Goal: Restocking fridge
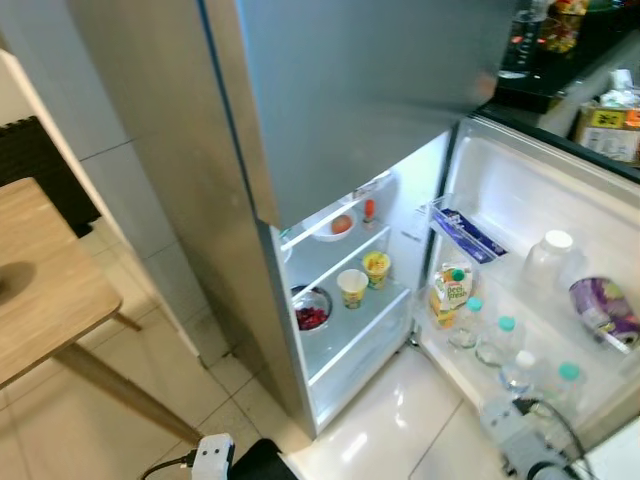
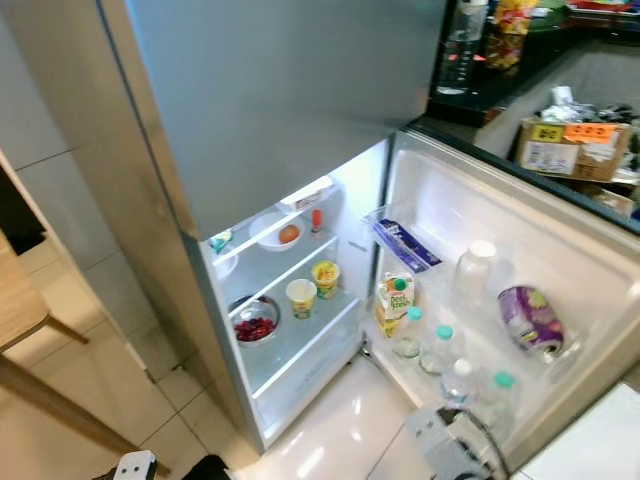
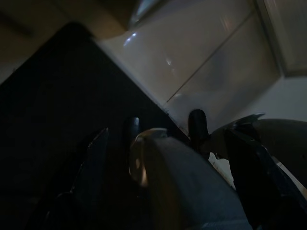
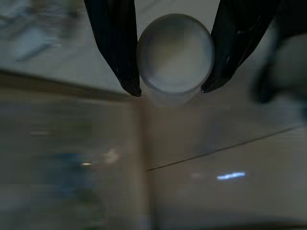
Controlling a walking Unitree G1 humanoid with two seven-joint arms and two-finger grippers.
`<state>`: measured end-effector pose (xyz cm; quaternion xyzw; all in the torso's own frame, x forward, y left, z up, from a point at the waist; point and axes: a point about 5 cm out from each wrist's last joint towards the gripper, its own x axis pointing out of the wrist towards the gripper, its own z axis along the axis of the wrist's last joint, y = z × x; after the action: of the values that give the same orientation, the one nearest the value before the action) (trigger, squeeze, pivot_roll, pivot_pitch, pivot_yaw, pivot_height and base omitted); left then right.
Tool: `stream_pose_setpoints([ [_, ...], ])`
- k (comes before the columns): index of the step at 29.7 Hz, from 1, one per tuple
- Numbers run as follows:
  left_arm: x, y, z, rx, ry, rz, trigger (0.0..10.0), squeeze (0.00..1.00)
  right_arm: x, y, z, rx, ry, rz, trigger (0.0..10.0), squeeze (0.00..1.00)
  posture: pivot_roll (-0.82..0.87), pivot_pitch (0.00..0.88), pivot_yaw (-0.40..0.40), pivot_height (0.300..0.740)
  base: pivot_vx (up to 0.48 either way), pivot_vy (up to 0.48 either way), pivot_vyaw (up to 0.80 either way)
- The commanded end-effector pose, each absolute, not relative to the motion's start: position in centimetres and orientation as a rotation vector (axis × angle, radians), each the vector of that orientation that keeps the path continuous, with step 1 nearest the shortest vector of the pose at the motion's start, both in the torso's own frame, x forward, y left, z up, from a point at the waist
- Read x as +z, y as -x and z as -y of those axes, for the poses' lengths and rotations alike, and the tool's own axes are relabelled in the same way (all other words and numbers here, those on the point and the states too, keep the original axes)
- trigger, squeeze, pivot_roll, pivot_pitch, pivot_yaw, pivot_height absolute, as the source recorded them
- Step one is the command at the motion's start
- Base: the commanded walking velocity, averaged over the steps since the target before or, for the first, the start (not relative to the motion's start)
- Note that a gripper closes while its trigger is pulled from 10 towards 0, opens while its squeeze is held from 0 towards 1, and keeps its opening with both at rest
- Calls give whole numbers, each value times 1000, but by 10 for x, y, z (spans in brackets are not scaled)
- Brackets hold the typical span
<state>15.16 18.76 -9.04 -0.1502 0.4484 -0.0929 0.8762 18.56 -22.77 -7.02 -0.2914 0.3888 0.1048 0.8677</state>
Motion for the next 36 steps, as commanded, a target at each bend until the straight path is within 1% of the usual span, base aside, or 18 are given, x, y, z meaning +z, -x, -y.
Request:
stream_pose_setpoints([
  [1,-93,-147,-185,-205,306,-964,10000,0,-74,-181,218,266,604,-824,10000,0,-171,0,42,740,0,0,0],
  [3,-93,-147,-185,-208,305,-963,10000,0,-80,-171,216,266,583,-871,10000,0,-172,0,43,740,0,0,0],
  [4,-93,-147,-185,-208,305,-963,10000,0,-80,-171,216,266,583,-871,10000,0,-172,0,43,740,0,0,0],
  [9,-93,-147,-183,-214,300,-962,10000,0,-98,-132,221,211,456,-1071,10000,0,-156,0,36,740,0,0,0],
  [11,-93,-147,-182,-214,298,-963,10000,0,-100,-124,223,206,444,-1107,10000,0,-156,0,36,740,0,0,0],
  [13,-94,-146,-183,-206,299,-963,10000,0,-100,-124,224,198,440,-1116,10000,0,-155,0,35,740,0,0,0],
  [21,-96,-142,-181,-210,290,-981,10000,0,-96,-136,225,175,421,-1100,10000,0,-168,0,43,740,0,0,-800],
  [29,-95,-146,-178,-224,267,-970,10000,0,-95,-143,223,184,422,-1098,10000,0,-166,0,40,740,0,0,0],
  [32,-94,-148,-176,-227,263,-968,10000,0,-95,-143,223,187,423,-1100,10000,0,-169,0,39,740,0,0,-800],
  [36,-94,-148,-177,-226,250,-973,10000,0,-95,-143,222,187,421,-1103,10000,0,-171,0,40,740,0,0,0],
])
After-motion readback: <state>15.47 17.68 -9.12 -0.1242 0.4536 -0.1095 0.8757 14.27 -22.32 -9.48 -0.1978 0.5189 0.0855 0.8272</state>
